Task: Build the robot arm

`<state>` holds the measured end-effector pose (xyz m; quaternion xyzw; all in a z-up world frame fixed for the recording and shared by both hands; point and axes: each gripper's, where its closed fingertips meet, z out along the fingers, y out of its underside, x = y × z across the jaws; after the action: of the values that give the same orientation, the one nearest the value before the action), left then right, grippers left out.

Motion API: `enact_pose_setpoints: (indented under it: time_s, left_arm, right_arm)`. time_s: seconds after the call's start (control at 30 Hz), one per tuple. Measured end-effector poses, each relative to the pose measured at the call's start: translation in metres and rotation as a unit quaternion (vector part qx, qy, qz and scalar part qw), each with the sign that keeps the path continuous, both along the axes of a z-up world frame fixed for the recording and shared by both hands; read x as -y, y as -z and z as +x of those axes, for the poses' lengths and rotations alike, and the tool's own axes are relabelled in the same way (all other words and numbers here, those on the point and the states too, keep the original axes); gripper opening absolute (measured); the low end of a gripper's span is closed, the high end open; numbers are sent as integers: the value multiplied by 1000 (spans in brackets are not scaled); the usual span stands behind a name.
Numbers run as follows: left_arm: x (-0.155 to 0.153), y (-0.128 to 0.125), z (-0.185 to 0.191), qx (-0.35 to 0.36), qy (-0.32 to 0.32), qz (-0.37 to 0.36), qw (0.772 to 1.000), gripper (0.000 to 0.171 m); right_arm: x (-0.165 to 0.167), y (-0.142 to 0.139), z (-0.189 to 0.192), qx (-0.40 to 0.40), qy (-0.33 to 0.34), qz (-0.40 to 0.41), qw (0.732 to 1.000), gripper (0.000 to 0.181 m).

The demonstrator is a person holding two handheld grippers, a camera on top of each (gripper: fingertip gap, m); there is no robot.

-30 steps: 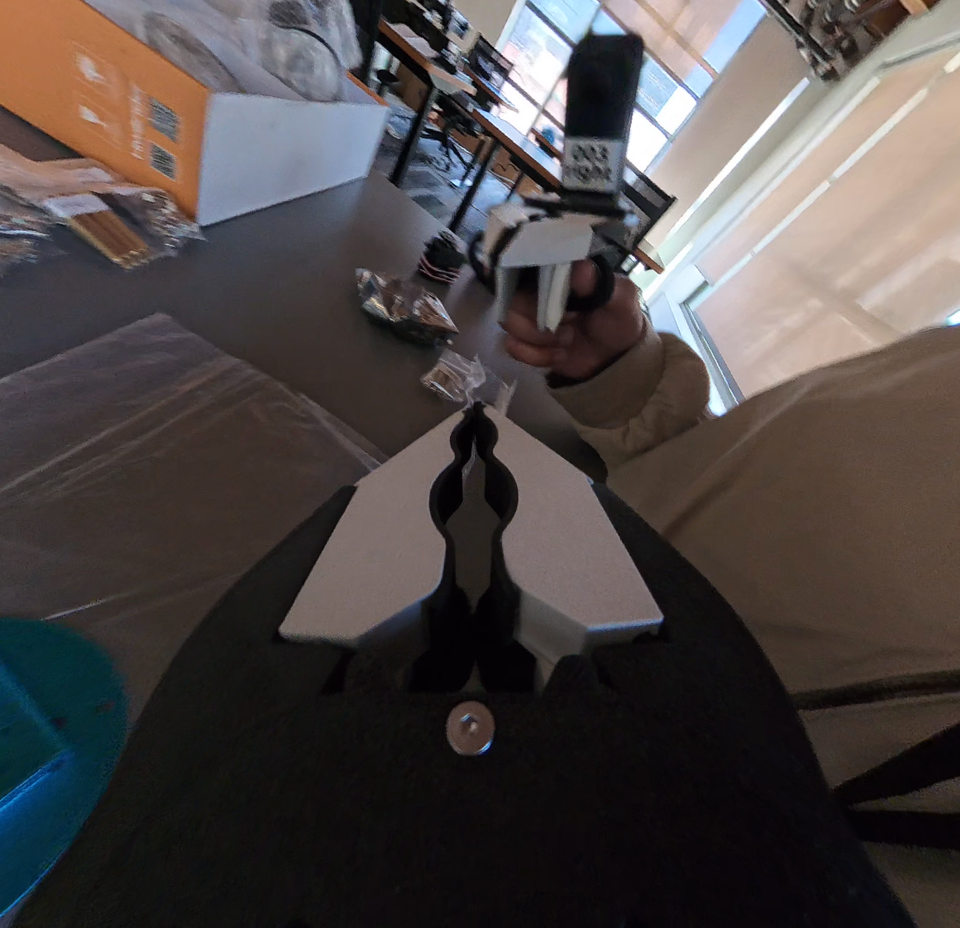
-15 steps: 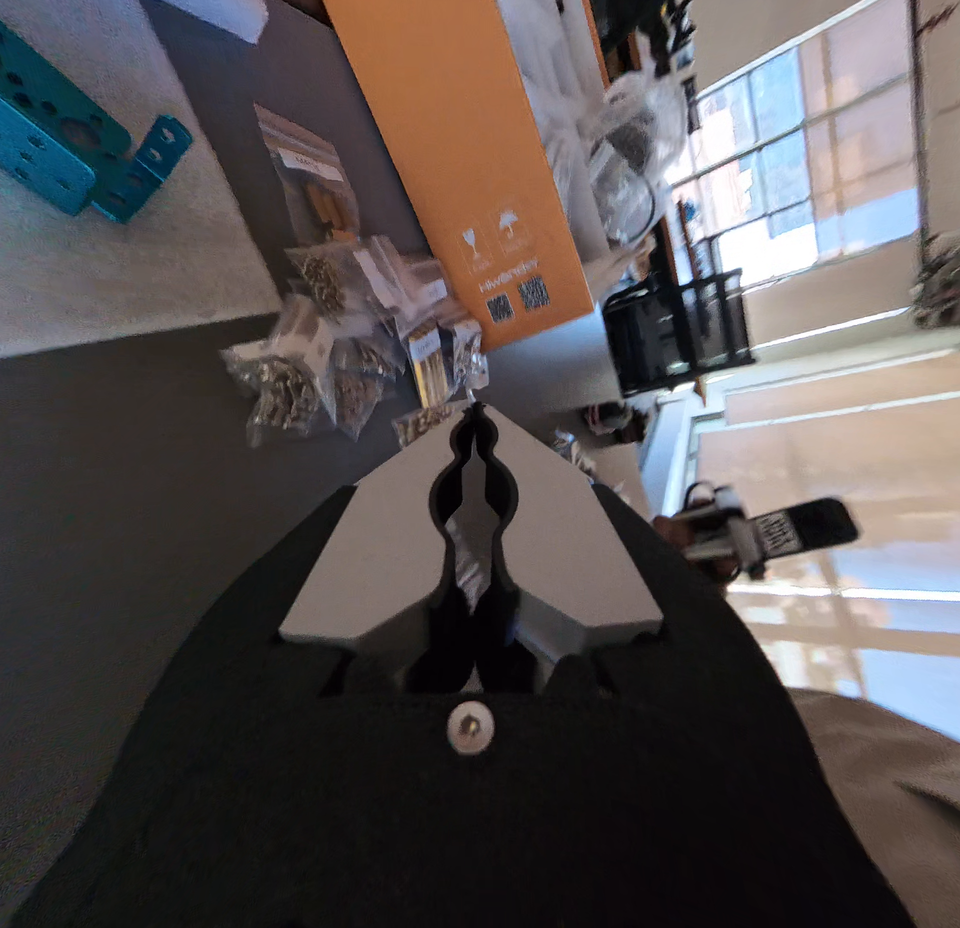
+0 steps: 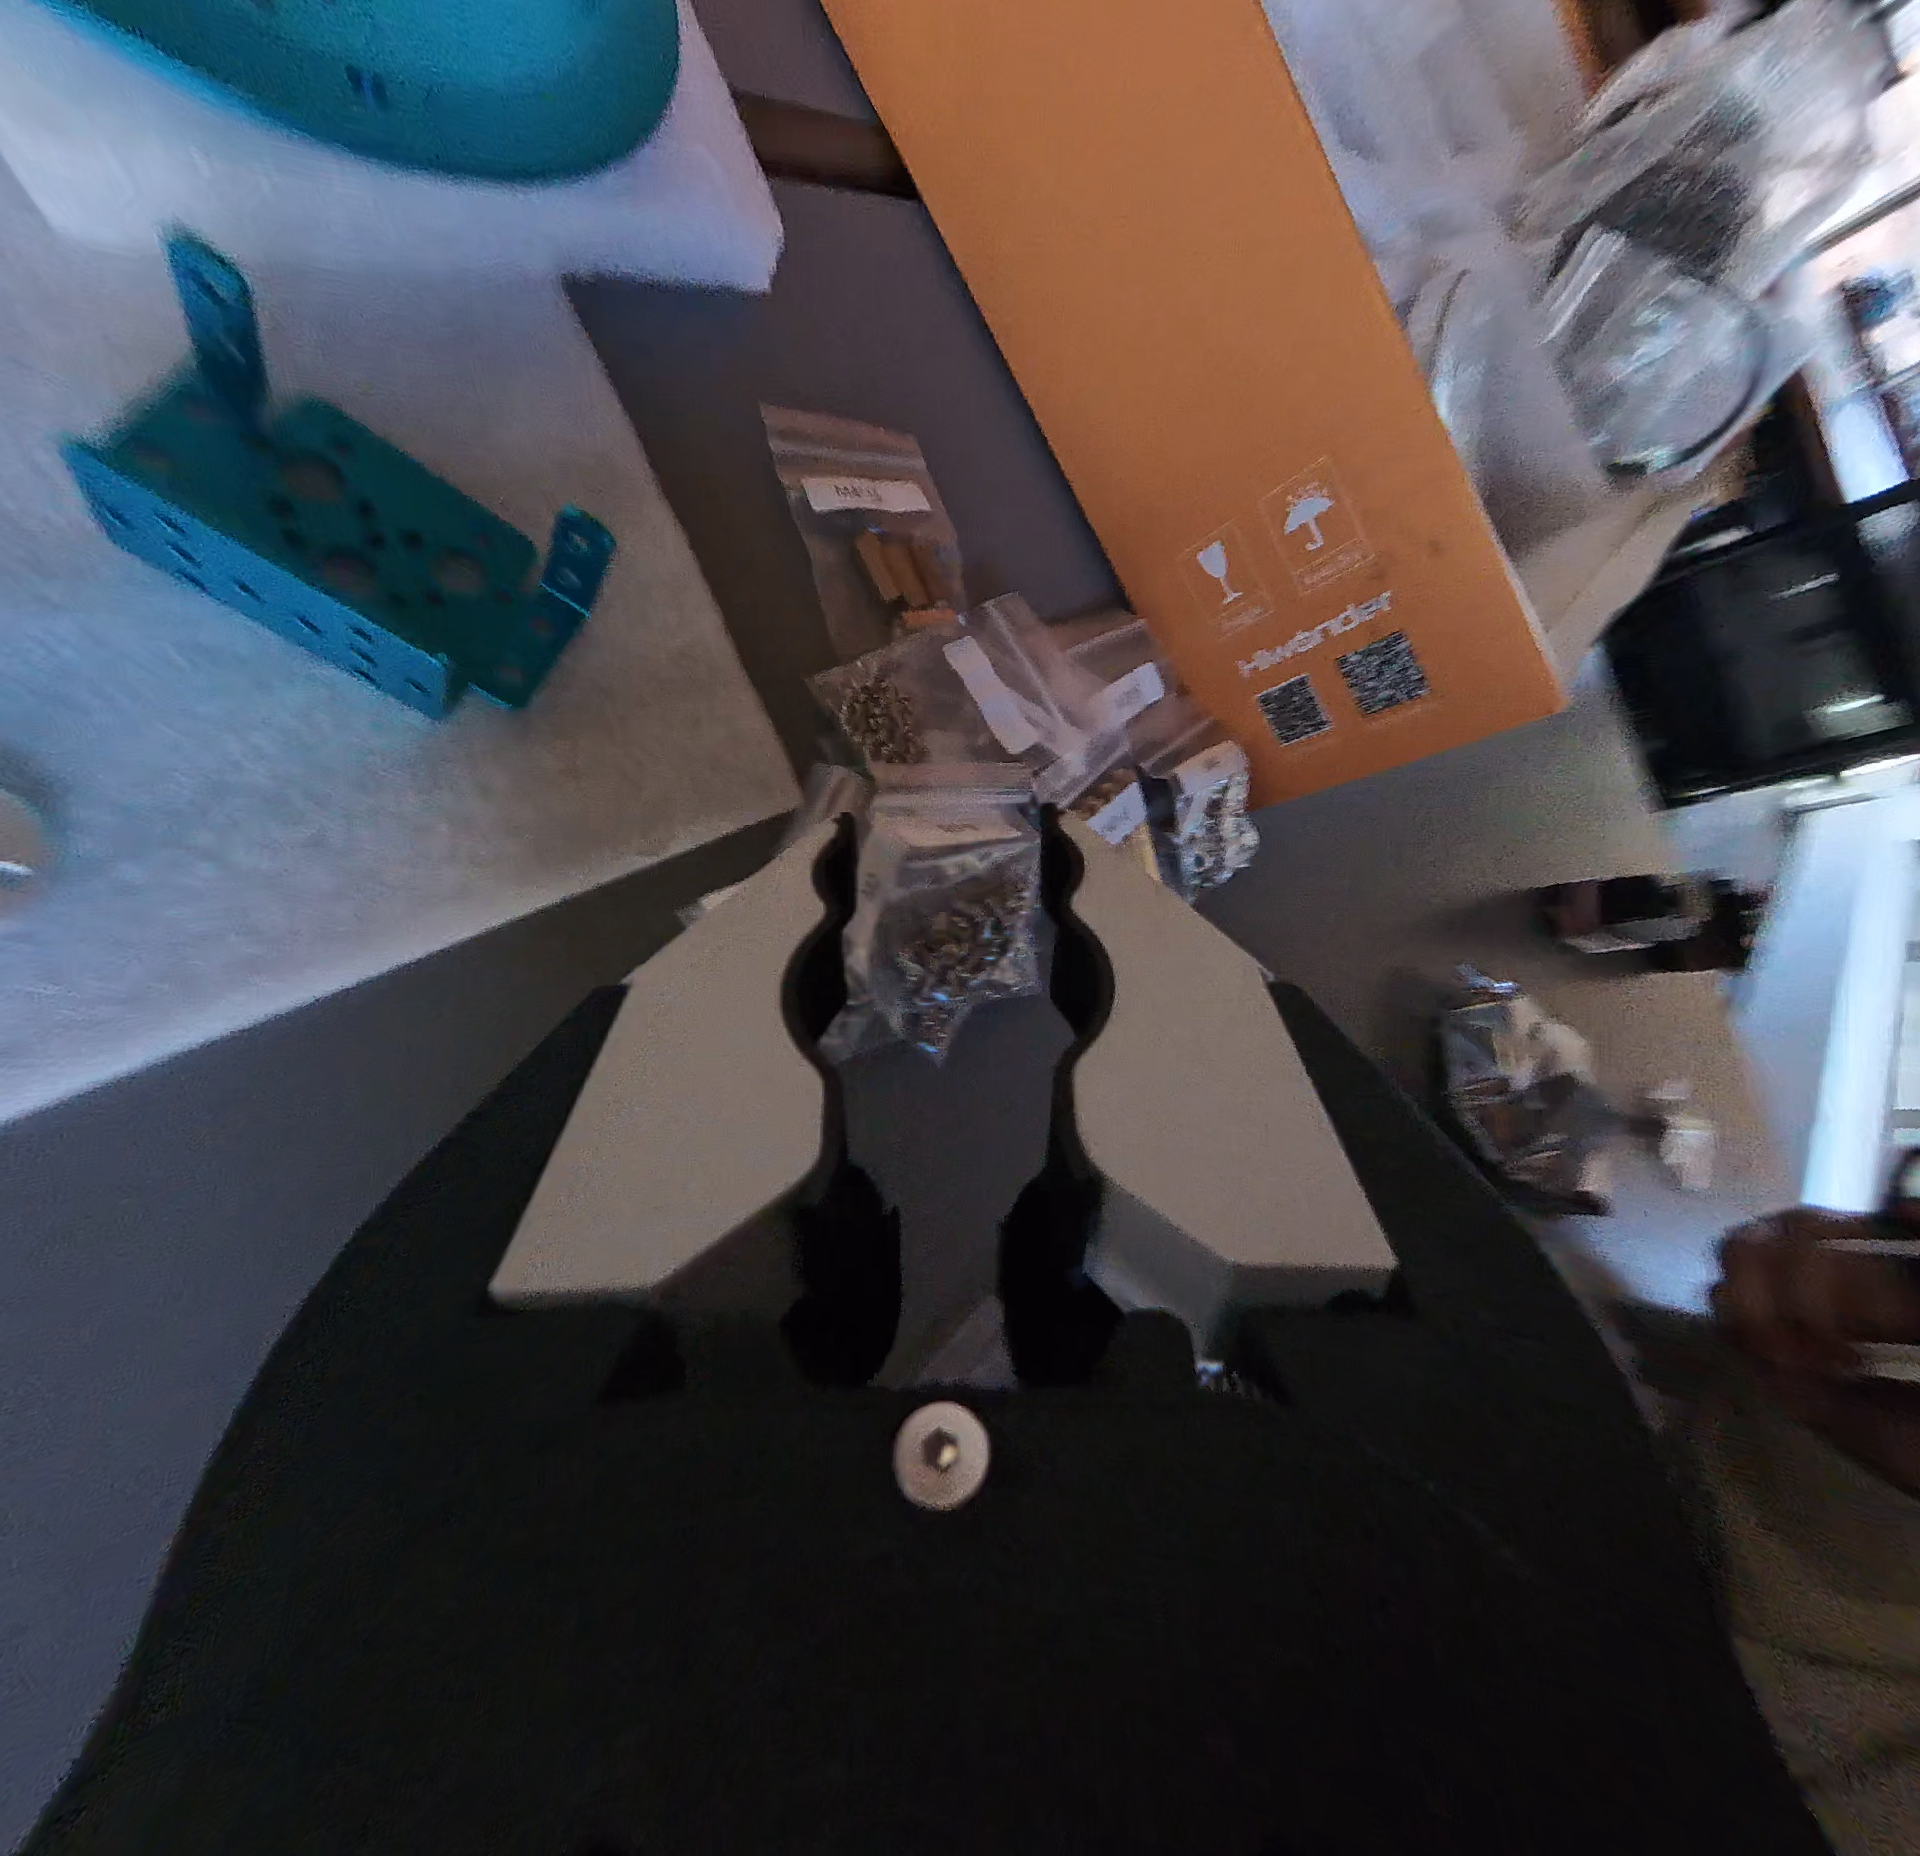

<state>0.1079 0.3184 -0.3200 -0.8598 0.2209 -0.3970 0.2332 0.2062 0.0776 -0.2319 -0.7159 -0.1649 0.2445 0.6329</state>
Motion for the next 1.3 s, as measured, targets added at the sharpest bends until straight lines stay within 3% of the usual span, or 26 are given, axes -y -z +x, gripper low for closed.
enact_pose_setpoints:
  time_s: [0.1, 0.2, 0.3, 0.4, 0.53, 0.6, 0.7, 0.8, 0.93, 1.1, 1.3]
  left_arm:
    - [-7, -5, -10, -65, 9, 80, 995, 51]
    - [0, -26, -21, -85, 23, 139, 986, 51]
    - [43, -63, -25, -52, 88, 187, 977, 51]
    - [113, -84, -35, -15, 177, 229, 957, 51]
    - [198, -77, -47, 30, 244, 261, 934, 50]
    - [231, -65, -47, 49, 264, 256, 929, 50]
    - [267, -42, -42, 44, 301, 257, 917, 50]
    - [293, -33, -35, 64, 323, 243, 913, 50]
    - [312, -37, -35, 91, 335, 228, 910, 50]
    - [318, -46, -47, 108, 325, 242, 908, 50]
    - [325, -48, -62, 112, 318, 248, 908, 50]
  right_arm:
    - [-1, 1, 1, -2, 0, -4, 1000, 3]
    - [1, 2, -1, 2, -4, -3, 1000, 4]
    - [14, 14, -19, 14, -85, -32, 996, 9]
    - [44, 63, -29, 119, -159, -144, 969, 20]
    - [66, 73, -32, 149, -164, -138, 965, 19]
    - [66, 82, -16, 180, -123, -167, 961, 22]
    - [75, 93, -7, 201, -113, -202, 952, 27]
    - [82, 96, -21, 261, -127, -172, 941, 28]
    - [83, 101, -35, 309, -161, -184, 919, 34]
    - [75, 94, -56, 379, -219, -128, 890, 33]
    - [73, 97, -62, 393, -299, -152, 856, 33]
